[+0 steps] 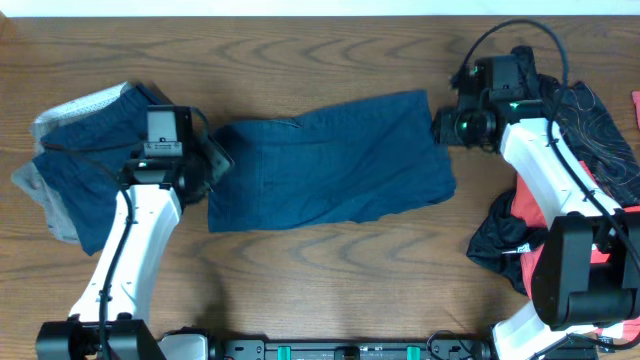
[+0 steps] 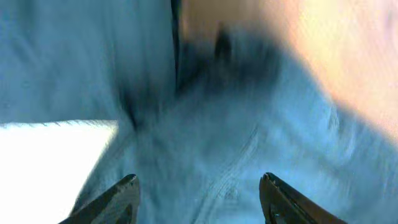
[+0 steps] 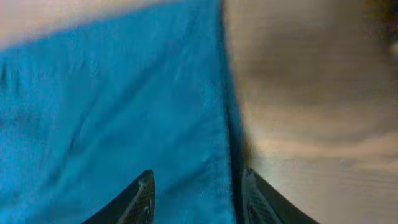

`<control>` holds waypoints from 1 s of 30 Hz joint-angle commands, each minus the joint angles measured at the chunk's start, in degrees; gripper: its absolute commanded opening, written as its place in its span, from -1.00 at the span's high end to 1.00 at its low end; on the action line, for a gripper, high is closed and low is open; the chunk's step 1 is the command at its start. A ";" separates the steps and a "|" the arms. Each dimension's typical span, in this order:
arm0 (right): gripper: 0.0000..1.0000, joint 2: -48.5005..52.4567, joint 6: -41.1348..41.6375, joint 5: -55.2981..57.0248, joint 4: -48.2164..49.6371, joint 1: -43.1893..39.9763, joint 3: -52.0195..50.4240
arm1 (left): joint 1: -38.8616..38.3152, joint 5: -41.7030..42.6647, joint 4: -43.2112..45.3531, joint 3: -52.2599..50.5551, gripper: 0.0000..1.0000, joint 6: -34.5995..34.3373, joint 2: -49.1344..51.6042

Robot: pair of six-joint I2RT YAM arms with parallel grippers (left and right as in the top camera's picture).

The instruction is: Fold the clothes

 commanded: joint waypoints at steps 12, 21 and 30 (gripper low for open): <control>0.05 6.71 -3.17 -0.07 -3.15 1.66 -5.95 | -4.44 0.42 -1.20 -6.19 -0.25 8.83 9.57; 0.98 9.99 1.99 9.94 -6.45 0.11 -6.69 | -5.42 5.57 -1.25 -6.19 -0.24 9.18 16.39; 0.98 8.83 5.77 17.44 -12.68 -10.78 -6.69 | -16.55 5.55 -1.75 -6.16 -0.24 10.69 16.55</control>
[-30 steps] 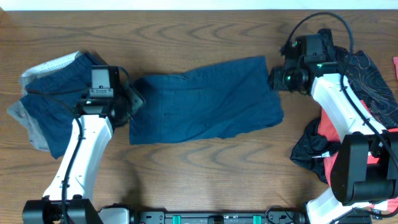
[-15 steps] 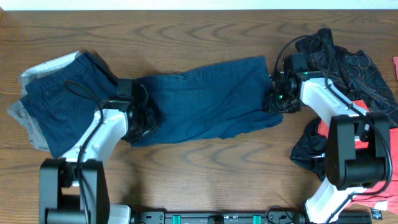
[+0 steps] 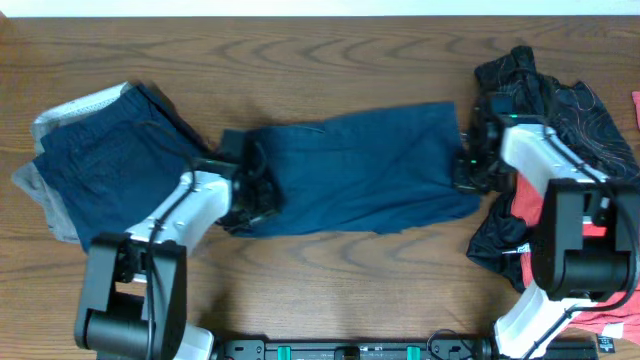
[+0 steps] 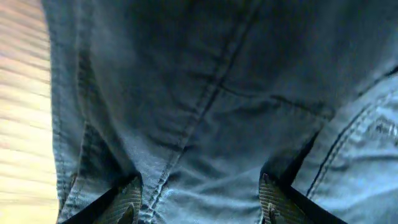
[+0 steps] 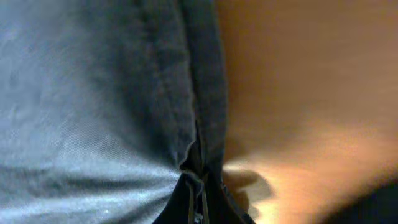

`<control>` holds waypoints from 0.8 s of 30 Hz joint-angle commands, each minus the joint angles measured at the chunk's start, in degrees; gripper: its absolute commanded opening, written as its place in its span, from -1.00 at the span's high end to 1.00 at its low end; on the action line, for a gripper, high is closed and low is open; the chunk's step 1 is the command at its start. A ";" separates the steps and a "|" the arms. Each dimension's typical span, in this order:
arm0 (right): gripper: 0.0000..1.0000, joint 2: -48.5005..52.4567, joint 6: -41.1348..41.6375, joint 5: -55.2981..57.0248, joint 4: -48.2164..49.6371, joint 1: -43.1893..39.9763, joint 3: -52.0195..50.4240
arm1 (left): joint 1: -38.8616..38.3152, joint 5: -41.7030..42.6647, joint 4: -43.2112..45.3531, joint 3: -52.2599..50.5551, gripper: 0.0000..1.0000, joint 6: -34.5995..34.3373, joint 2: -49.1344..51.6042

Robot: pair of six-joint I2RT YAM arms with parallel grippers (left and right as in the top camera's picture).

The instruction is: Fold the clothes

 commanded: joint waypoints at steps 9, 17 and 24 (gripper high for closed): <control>0.62 0.70 -0.13 -3.13 -0.83 -6.56 -0.94 | -1.88 1.53 -3.58 4.22 -0.92 8.11 -4.79; 0.39 -6.91 -0.11 -4.20 -1.66 -6.32 0.92 | 1.73 0.70 1.31 4.20 -0.98 10.82 -4.22; -0.01 -18.16 -1.22 -4.20 -1.57 -6.32 1.03 | 1.90 0.68 3.50 4.17 -0.99 10.80 3.45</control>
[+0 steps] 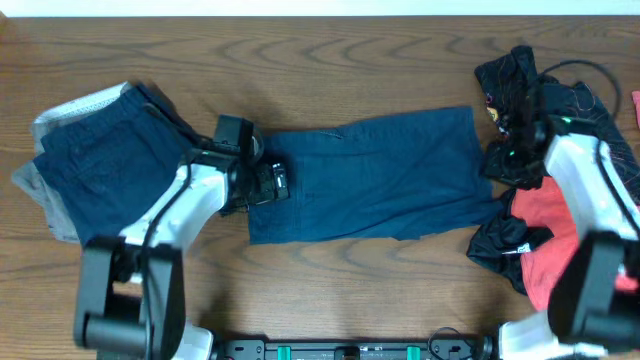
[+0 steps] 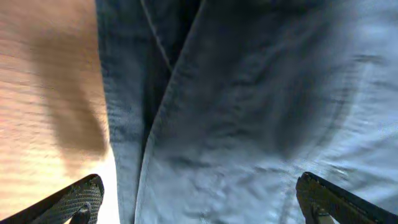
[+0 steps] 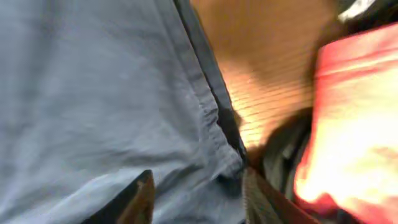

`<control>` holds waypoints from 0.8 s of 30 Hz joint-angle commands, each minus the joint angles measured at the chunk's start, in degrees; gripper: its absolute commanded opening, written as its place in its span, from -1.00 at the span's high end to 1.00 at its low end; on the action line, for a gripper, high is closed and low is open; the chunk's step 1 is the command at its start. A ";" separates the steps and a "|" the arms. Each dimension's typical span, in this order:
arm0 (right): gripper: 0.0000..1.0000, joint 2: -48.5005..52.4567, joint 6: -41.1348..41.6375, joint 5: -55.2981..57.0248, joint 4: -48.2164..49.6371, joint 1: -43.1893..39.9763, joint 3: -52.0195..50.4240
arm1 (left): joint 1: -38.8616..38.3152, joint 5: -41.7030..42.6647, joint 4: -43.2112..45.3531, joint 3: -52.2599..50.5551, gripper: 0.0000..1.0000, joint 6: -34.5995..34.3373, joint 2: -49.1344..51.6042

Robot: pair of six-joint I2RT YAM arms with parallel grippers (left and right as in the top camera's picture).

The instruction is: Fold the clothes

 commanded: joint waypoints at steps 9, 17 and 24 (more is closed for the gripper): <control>0.12 -8.59 -2.12 -1.40 -2.08 0.50 1.03 | 0.02 4.09 0.79 0.42 0.55 1.36 7.58; 0.33 -8.55 -7.28 -7.50 -5.53 8.55 0.85 | 1.66 5.01 -4.87 3.37 0.88 1.40 3.82; 0.53 -5.20 -8.33 -12.41 -3.17 20.81 -1.31 | 4.85 4.96 -23.28 17.18 0.88 3.15 -3.34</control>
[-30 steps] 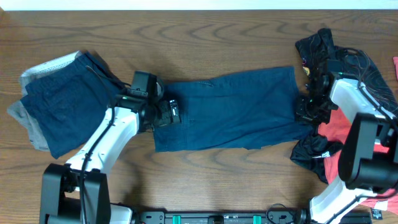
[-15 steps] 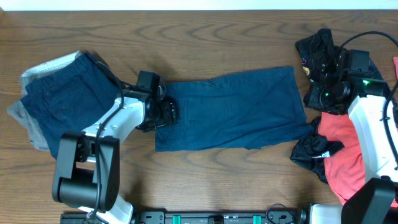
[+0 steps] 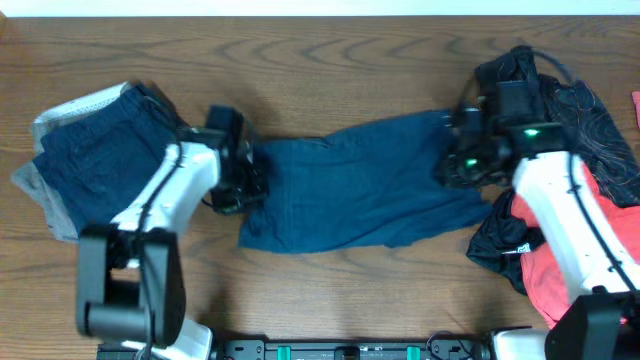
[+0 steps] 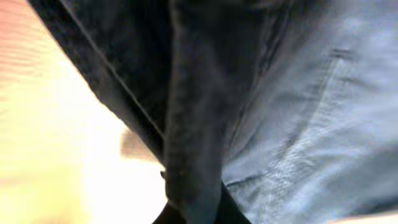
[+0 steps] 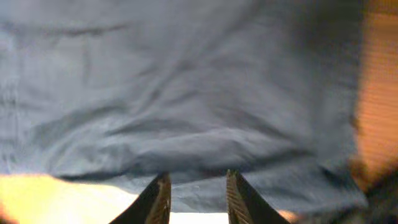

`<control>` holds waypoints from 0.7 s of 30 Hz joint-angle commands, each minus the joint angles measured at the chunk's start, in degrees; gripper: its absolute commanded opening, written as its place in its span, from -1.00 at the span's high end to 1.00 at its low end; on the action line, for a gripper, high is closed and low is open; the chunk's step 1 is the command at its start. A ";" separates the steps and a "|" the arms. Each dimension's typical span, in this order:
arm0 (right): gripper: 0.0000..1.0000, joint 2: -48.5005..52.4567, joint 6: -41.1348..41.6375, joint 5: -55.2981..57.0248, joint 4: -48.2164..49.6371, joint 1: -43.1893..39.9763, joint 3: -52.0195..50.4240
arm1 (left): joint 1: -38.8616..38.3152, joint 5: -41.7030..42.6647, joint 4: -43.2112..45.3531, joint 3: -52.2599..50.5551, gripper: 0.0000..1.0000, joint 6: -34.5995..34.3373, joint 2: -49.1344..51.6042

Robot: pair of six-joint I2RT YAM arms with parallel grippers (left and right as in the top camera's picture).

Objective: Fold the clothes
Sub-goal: 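Lift both ends and fold the shorts in half toward the center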

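Observation:
A pair of dark blue shorts (image 3: pixel 360 195) lies spread across the middle of the wooden table (image 3: pixel 330 300), slightly rumpled. At the shorts' left end my left gripper (image 3: pixel 243 185) is shut, and the left wrist view shows a dark fold of the cloth (image 4: pixel 193 124) pinched between its jaws. My right gripper (image 3: pixel 452 168) is over the upper right end. In the right wrist view its fingers (image 5: pixel 160 196) stand apart over the blue cloth (image 5: pixel 186 93).
A folded dark blue garment on a grey mesh one (image 3: pixel 85 165) lies at the left. A heap of black patterned and red clothes (image 3: pixel 565 130) sits at the right edge, just behind the right arm.
My left gripper was open over the shorts' left end and is now shut on a fold there. The right gripper has moved from beside the heap onto the shorts' right end, which looks more rumpled.
Both grippers stood open at the two ends of the shorts. Then the right one was shut on the right edge, and the shorts lay farther right. Then both were open with the shorts flatter. Now the left holds the left edge.

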 commanded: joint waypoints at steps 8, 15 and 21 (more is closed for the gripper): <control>0.79 15.52 1.60 -12.55 10.95 18.93 -1.92 | 1.09 -0.07 -5.03 10.23 0.88 2.60 -13.97; 0.78 26.91 10.27 -14.67 34.62 32.74 -1.90 | 1.05 2.56 -5.20 10.23 0.88 2.36 -18.95; 0.80 28.55 11.96 -10.71 41.64 39.15 -1.66 | 1.05 3.08 -3.65 10.67 0.88 0.66 -20.37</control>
